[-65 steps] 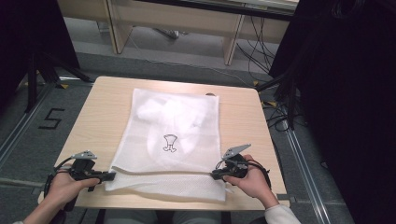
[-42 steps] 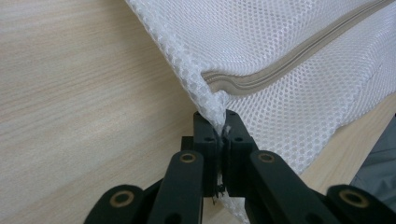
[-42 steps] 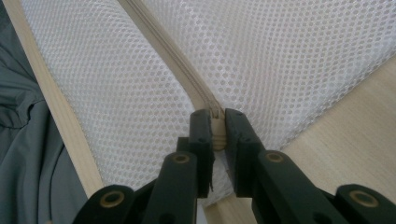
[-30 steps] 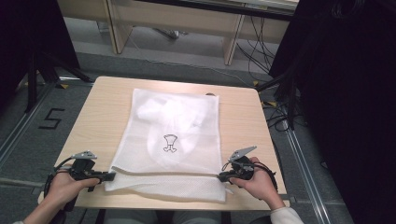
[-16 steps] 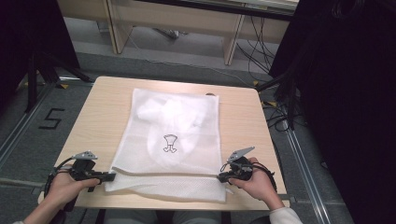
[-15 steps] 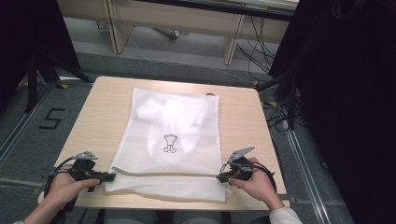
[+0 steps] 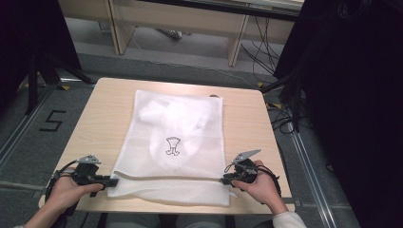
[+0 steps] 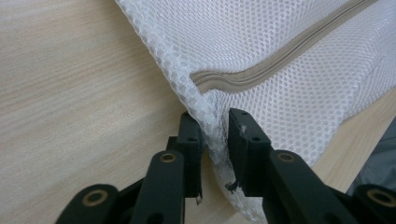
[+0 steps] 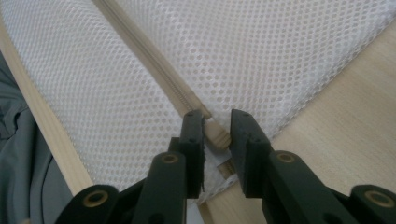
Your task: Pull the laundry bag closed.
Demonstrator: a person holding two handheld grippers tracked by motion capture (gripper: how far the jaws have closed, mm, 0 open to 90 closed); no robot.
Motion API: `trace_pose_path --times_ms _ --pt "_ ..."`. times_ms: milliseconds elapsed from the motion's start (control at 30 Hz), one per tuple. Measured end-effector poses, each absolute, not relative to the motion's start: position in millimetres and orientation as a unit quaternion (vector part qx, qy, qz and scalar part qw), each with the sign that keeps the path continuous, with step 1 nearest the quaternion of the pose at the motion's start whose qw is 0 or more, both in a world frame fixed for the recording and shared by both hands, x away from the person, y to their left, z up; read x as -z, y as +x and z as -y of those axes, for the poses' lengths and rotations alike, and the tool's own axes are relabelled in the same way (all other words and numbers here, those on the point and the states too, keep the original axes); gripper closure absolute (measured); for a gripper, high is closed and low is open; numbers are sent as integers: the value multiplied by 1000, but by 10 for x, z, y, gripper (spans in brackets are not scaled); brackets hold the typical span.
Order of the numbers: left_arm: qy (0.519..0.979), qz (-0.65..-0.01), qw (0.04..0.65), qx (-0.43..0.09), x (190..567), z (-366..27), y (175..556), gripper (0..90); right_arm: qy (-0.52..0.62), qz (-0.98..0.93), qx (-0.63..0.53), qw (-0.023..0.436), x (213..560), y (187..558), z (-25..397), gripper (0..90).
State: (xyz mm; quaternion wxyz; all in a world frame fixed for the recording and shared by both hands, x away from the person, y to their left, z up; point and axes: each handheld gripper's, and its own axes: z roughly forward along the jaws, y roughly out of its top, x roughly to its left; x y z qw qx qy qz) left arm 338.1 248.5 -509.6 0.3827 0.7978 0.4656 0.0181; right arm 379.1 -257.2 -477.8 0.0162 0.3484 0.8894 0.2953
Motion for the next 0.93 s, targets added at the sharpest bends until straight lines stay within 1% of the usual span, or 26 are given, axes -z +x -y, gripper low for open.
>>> trace_pose_path --times_ms 33,67,167,200,267,300,333,367,400,433,467,533,567,633,700,733,767,933 --pt "808 -458 370 -21 5077 -2509 3385 697 362 -884 -295 5 4765 3776 2570 733" --pt "796 -470 380 -22 5074 -2492 3379 666 359 -884 -299 14 4775 3797 2575 722" --pt "796 -470 382 -23 5057 -2521 3386 579 375 -868 -325 21 4769 3798 2590 678" --pt "788 -477 388 -27 5055 -2529 3386 541 382 -860 -338 27 4778 3800 2590 656" --pt "778 -480 404 -31 5050 -2526 3387 478 389 -855 -343 24 4744 3804 2617 616" --pt "773 -483 410 -35 5045 -2522 3386 451 392 -845 -361 33 4758 3821 2628 604" --pt "773 -483 410 -35 5045 -2522 3386 428 399 -842 -362 35 4747 3822 2636 596" --pt "770 -476 423 -45 5037 -2553 3404 402 409 -834 -367 43 4739 3824 2646 585" --pt "763 -482 427 -49 5036 -2550 3404 371 414 -831 -369 51 4728 3840 2673 573" --pt "772 -476 418 -53 5031 -2571 3409 328 422 -822 -378 55 4733 3850 2686 567" --pt "783 -468 406 -59 5024 -2595 3412 310 427 -822 -373 58 4715 3852 2708 563" --pt "766 -482 421 -68 5033 -2565 3405 291 446 -813 -369 66 4705 3862 2746 549" --pt "766 -480 421 -70 5032 -2570 3408 285 453 -801 -384 72 4739 3876 2745 540" --pt "765 -481 422 -73 5028 -2576 3411 281 468 -803 -362 69 4719 3876 2786 537" --pt "769 -477 419 -76 5026 -2589 3414 277 479 -791 -374 73 4743 3873 2786 535" --pt "768 -479 418 -79 5026 -2591 3415 270 490 -796 -351 55 4709 3874 2835 533" --pt "762 -482 425 -77 5028 -2584 3413 271 488 -794 -355 68 4719 3878 2843 532" --pt "761 -485 425 -78 5026 -2605 3417 274 508 -787 -345 61 4708 3861 2838 532"
